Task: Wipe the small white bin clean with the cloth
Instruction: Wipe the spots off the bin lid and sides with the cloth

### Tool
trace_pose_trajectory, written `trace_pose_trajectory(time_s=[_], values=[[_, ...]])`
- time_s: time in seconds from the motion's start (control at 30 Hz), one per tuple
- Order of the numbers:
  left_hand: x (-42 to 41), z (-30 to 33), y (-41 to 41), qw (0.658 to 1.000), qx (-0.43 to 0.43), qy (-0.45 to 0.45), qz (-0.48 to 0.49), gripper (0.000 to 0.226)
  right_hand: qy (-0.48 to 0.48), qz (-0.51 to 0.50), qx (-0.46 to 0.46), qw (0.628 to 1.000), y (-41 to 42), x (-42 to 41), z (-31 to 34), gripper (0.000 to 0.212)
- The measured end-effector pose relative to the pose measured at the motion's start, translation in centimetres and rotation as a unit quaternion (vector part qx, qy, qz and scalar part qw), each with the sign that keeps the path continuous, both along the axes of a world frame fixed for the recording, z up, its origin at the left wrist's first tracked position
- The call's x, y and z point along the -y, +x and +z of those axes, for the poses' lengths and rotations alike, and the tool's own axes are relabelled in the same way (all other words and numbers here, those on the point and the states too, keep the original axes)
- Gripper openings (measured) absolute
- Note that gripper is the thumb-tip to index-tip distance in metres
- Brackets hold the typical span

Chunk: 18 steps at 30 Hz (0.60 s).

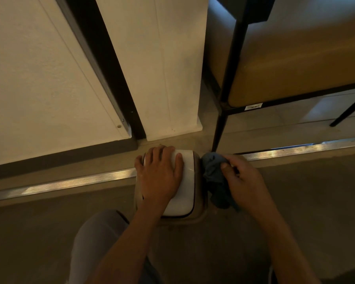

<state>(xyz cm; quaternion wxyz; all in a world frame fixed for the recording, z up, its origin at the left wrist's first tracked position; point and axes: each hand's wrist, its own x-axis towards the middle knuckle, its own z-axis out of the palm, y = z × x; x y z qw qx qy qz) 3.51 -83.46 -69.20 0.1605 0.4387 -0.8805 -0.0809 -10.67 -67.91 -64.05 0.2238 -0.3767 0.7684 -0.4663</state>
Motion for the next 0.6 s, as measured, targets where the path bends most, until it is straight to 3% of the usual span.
trace_pose_trajectory(time_s=[0.27,0.4,0.53,0.6], values=[[-0.3,3.0,-0.3,0.991,-0.082,0.085,-0.058,0.038,0.038,0.106,0.005,0.994,-4.4,-1.3,9.1,0.020],[-2.1,6.6,-2.6,0.931,-0.223,0.226,-0.182,0.042,0.030,0.132,0.059,0.989,-6.4,-1.5,12.3,0.023],[-3.2,8.6,-4.2,0.857,-0.270,0.361,-0.249,0.040,0.036,0.145,0.105,0.983,-8.3,-1.5,13.9,0.025],[-3.4,8.6,-4.7,0.849,-0.282,0.377,-0.240,0.029,0.057,0.152,0.114,0.980,-9.1,-1.4,14.0,0.025]])
